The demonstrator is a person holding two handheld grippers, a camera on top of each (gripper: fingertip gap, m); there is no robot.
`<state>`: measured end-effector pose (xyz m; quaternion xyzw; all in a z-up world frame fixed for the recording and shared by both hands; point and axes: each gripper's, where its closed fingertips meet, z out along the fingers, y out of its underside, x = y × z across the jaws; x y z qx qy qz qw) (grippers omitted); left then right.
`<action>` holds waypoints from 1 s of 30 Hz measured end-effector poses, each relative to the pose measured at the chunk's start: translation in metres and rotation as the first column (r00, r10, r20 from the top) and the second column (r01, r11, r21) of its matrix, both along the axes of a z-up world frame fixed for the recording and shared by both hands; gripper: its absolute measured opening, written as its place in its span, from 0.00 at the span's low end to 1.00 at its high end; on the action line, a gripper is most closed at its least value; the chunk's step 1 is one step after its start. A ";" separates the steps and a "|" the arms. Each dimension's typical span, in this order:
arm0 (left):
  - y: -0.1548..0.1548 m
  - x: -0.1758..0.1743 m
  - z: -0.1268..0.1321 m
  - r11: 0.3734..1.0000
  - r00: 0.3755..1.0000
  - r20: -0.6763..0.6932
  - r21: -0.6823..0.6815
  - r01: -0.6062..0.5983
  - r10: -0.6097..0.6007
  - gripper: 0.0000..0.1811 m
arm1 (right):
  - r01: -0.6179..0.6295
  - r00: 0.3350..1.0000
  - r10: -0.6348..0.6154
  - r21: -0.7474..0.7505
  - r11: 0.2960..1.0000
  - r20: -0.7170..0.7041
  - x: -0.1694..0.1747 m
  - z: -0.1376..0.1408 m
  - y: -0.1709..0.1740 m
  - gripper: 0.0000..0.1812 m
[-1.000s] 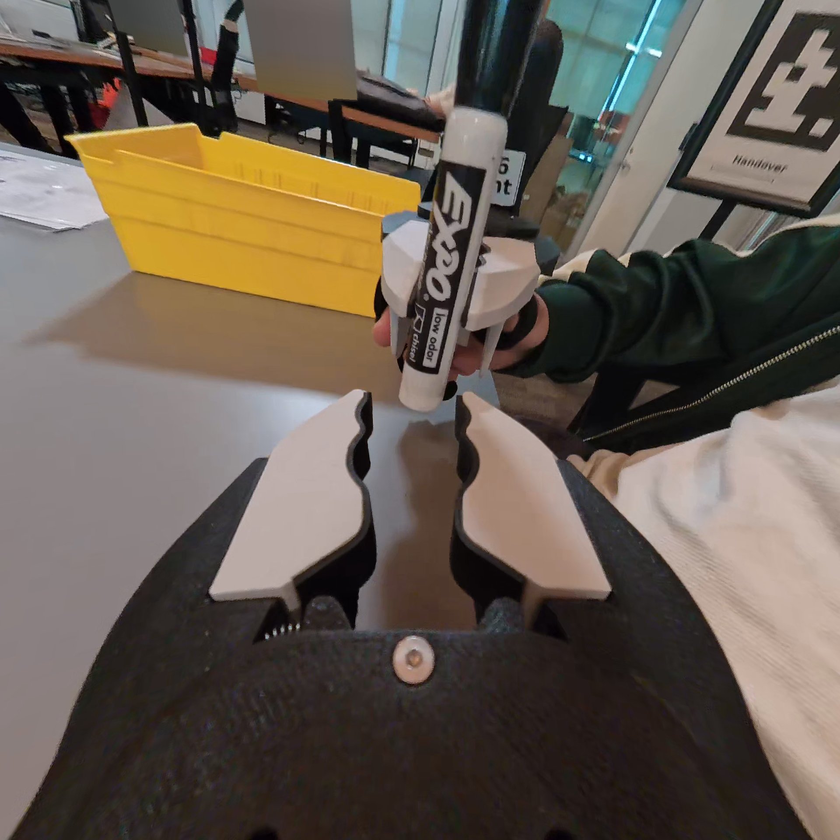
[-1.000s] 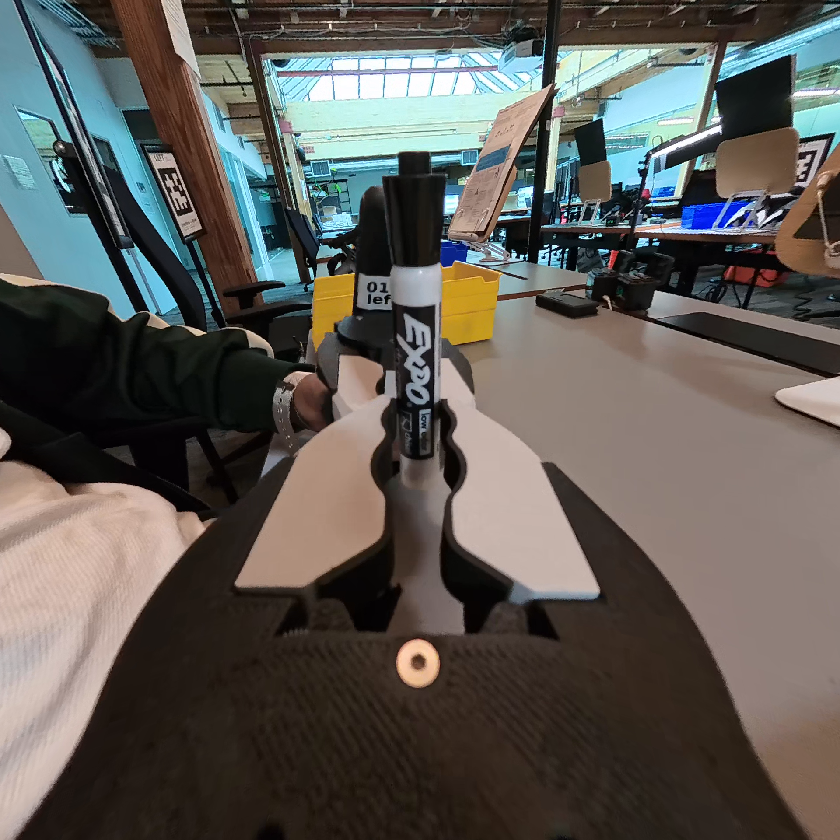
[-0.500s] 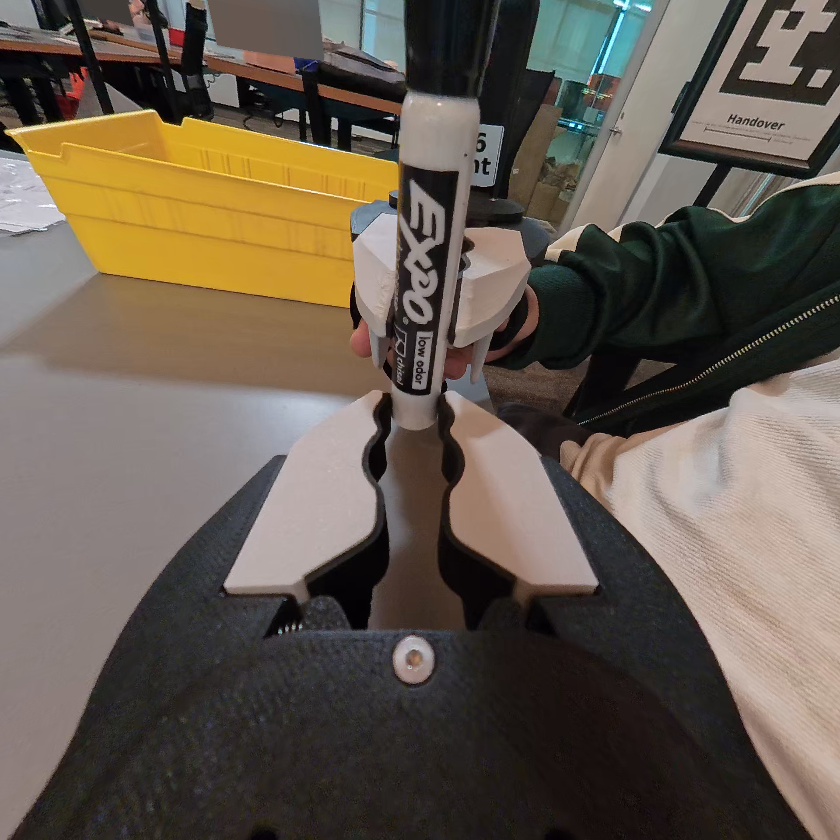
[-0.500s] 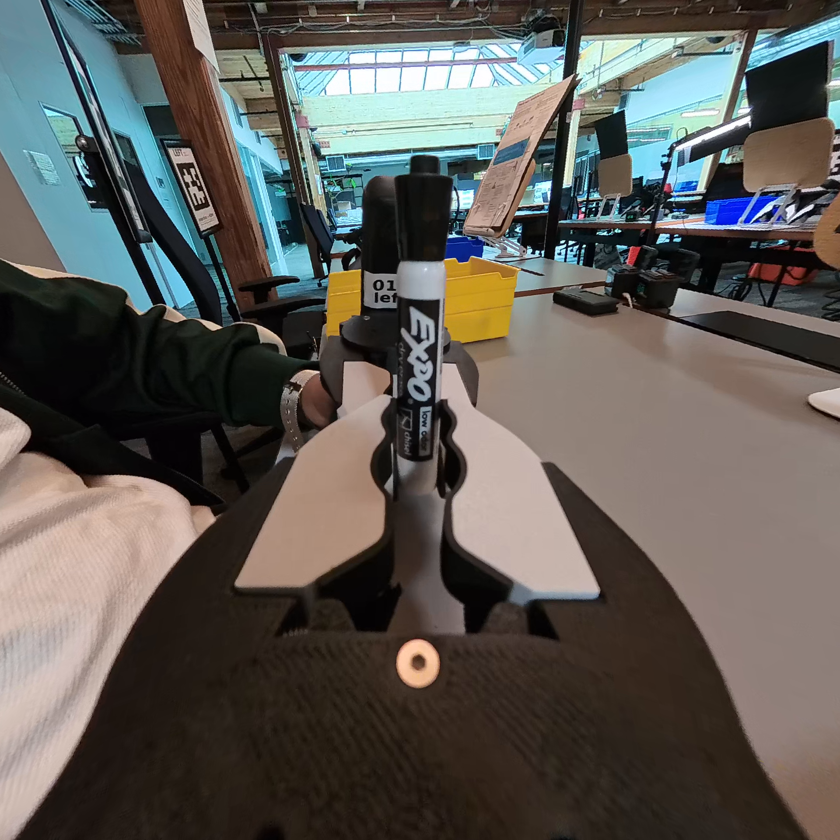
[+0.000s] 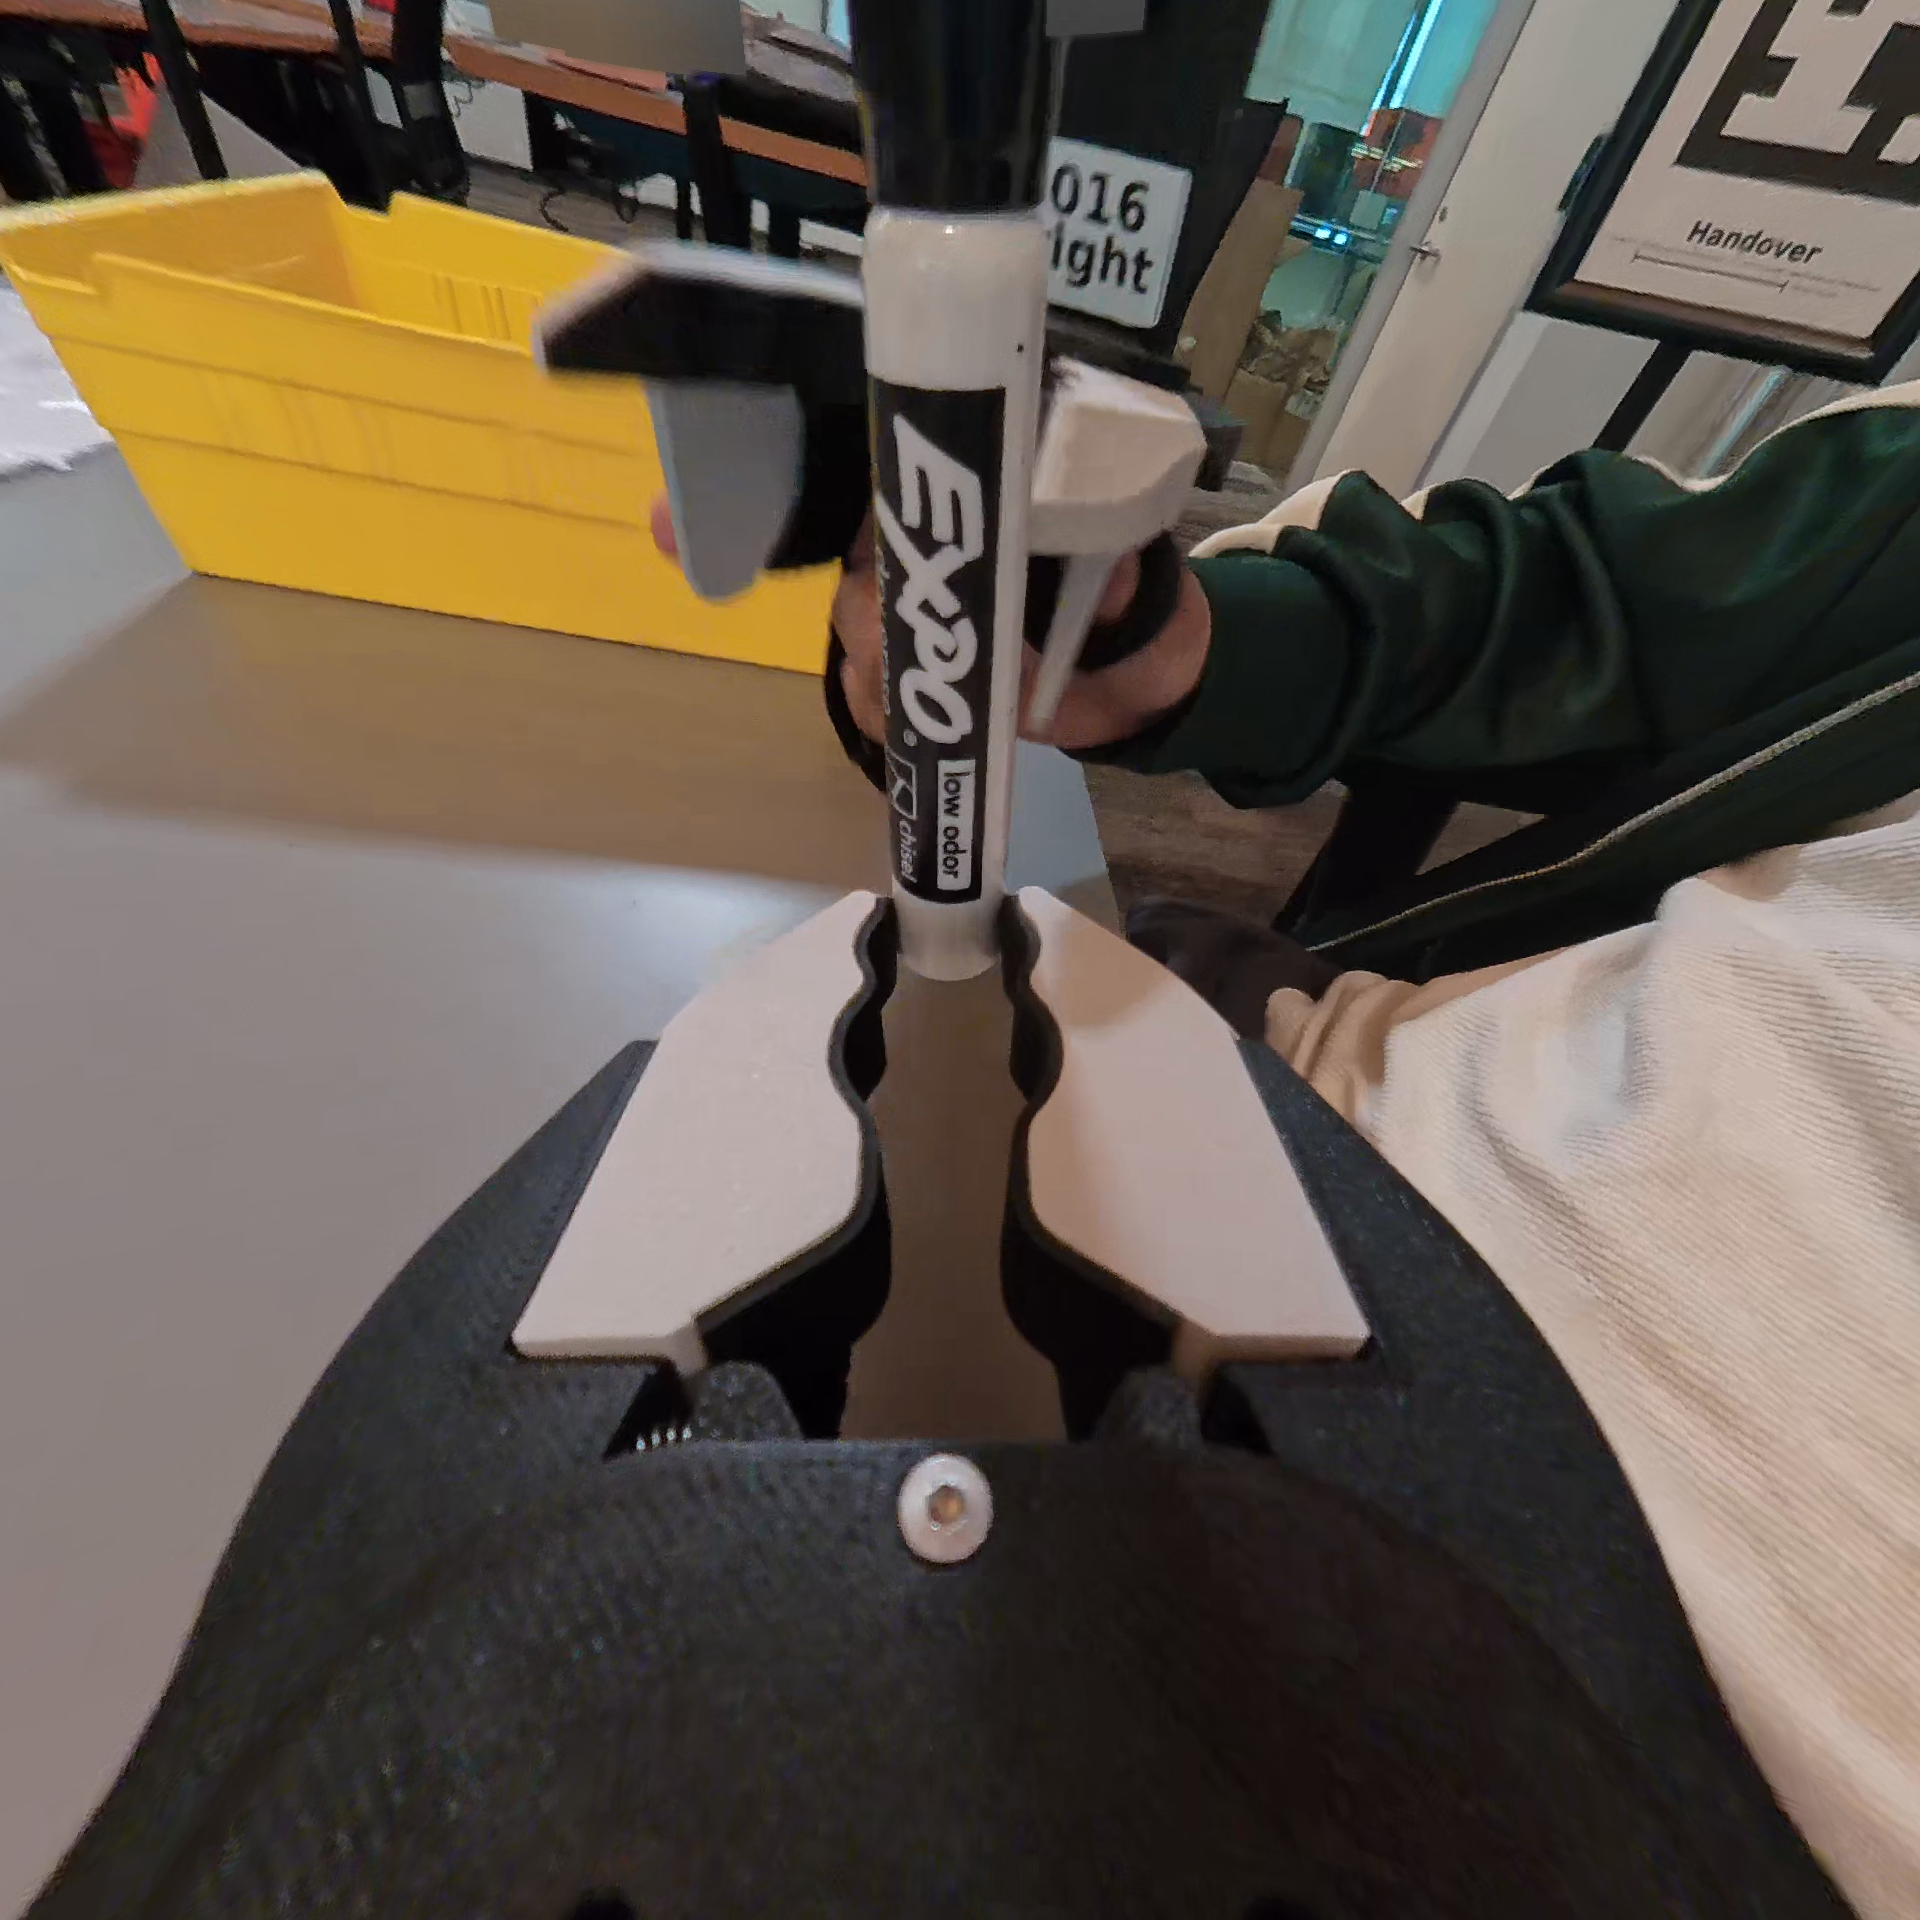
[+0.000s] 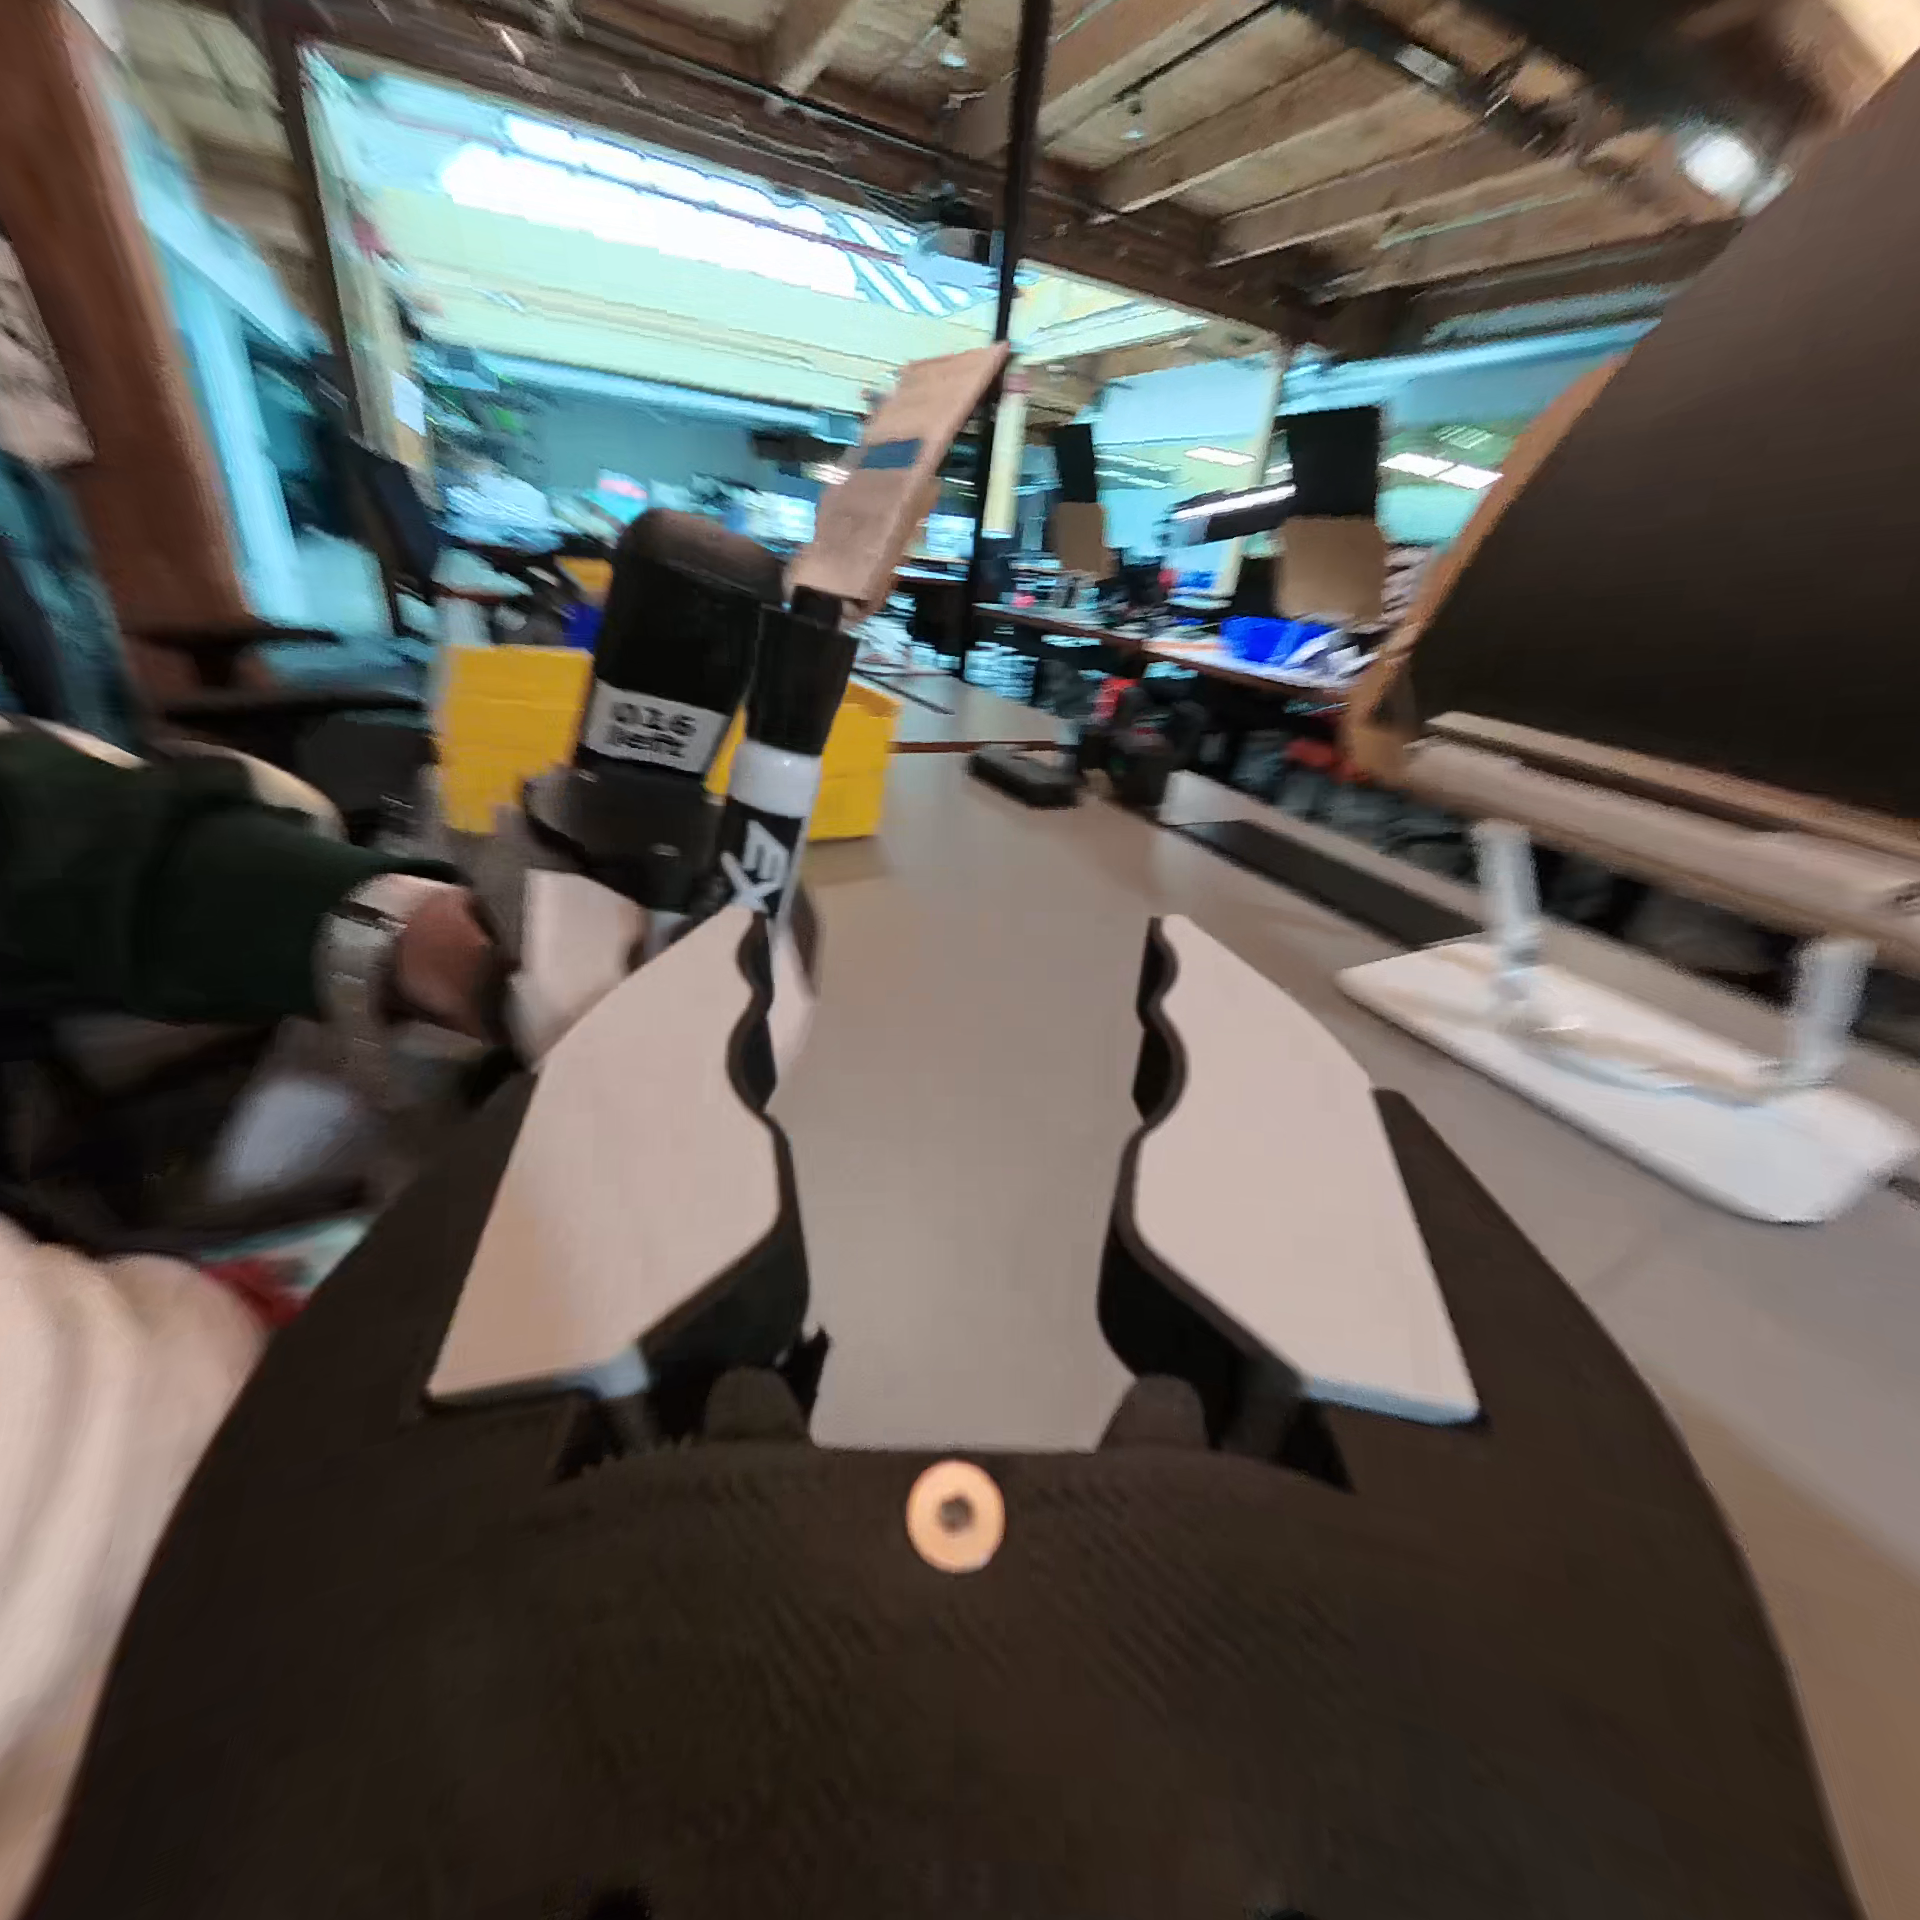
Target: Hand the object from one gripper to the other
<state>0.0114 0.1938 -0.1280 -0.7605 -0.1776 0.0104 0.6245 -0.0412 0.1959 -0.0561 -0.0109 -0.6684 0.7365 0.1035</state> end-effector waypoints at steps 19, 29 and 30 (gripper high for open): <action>0.018 0.058 -0.009 0.904 0.645 0.635 0.264 0.337 -0.426 0.11 | 0.522 0.153 0.094 0.161 0.837 -0.984 0.015 -0.037 -0.005 0.17; 0.019 0.058 0.002 0.875 0.661 0.575 0.356 0.328 -0.482 0.18 | 0.545 0.209 0.080 0.184 0.818 -0.975 0.007 -0.038 -0.001 0.11; 0.019 0.050 0.006 0.879 0.683 0.563 0.383 0.284 -0.466 0.22 | 0.540 0.260 0.060 0.196 0.818 -0.964 0.004 -0.037 0.000 0.11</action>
